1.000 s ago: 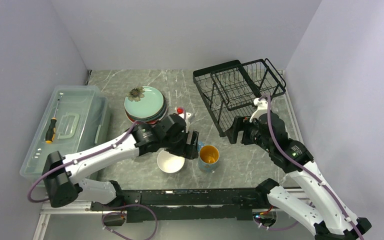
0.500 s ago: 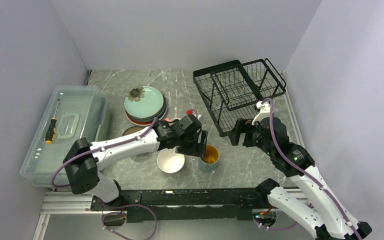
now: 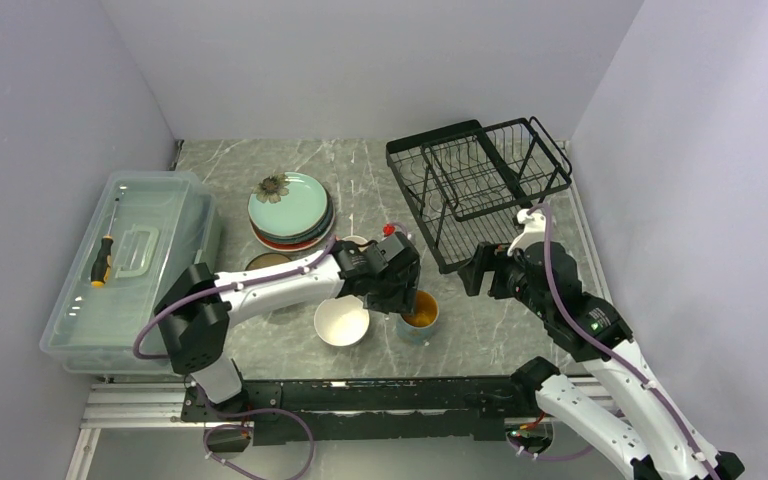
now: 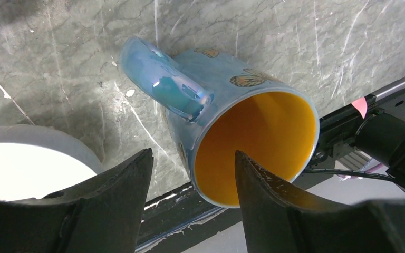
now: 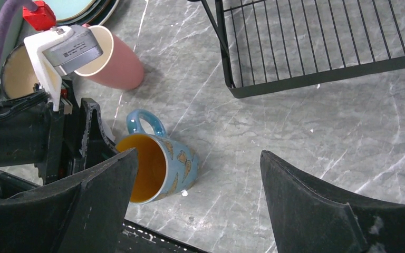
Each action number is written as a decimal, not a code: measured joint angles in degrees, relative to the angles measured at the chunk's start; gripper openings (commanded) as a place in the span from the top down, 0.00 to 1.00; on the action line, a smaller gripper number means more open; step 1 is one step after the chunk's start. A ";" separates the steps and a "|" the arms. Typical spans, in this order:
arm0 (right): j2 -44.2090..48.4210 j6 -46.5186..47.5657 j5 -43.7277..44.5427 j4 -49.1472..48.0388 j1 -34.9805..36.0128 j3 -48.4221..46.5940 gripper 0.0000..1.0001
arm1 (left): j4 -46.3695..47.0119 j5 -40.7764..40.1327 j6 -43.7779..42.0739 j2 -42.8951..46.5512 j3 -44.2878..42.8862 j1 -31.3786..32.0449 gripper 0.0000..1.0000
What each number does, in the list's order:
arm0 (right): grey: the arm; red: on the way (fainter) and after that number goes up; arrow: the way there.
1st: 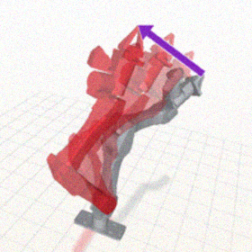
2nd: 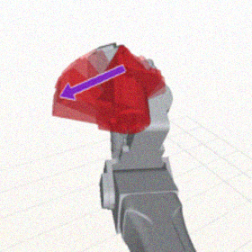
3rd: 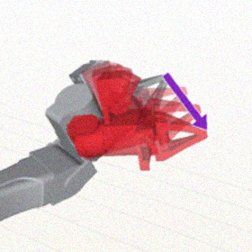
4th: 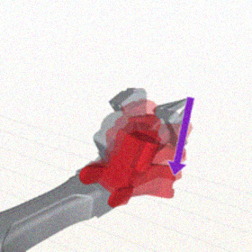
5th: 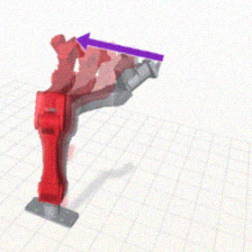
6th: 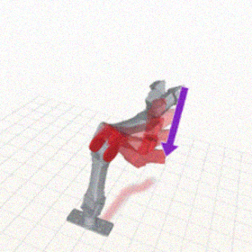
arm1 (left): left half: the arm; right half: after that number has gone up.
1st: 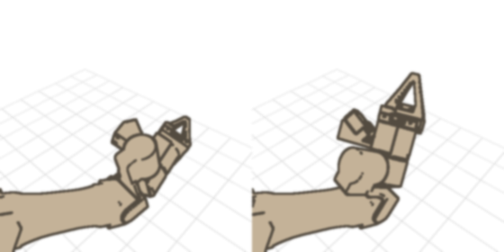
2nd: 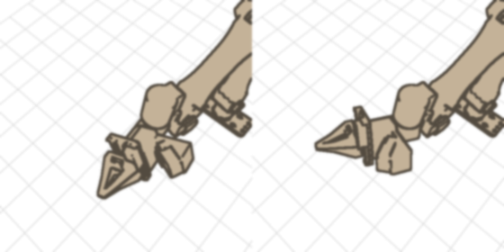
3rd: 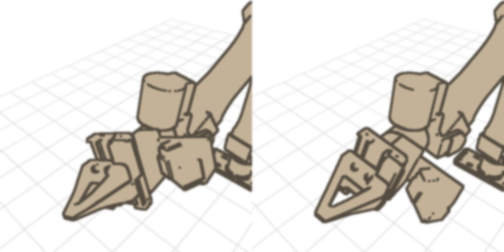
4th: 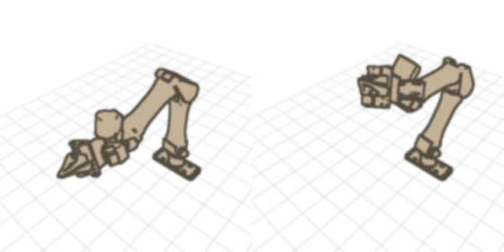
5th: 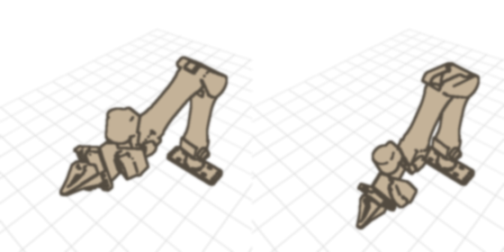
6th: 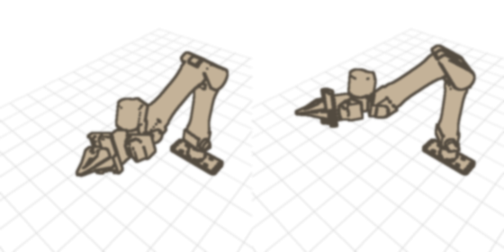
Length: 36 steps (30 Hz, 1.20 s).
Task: Load the mixed dishes into the dish rack
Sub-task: Pick up the cup at the center of the board.
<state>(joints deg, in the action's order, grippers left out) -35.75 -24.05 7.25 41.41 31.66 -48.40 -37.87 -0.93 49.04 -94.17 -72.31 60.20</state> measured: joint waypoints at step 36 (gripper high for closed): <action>0.17 0.00 0.33 -0.70 0.00 1.18 0.11 | -1.09 0.61 -1.77 -3.98 -0.66 0.63 1.00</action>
<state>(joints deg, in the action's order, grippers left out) -35.57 -24.05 7.57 40.71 31.66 -47.22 -38.96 -0.32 47.27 -98.15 -72.97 60.84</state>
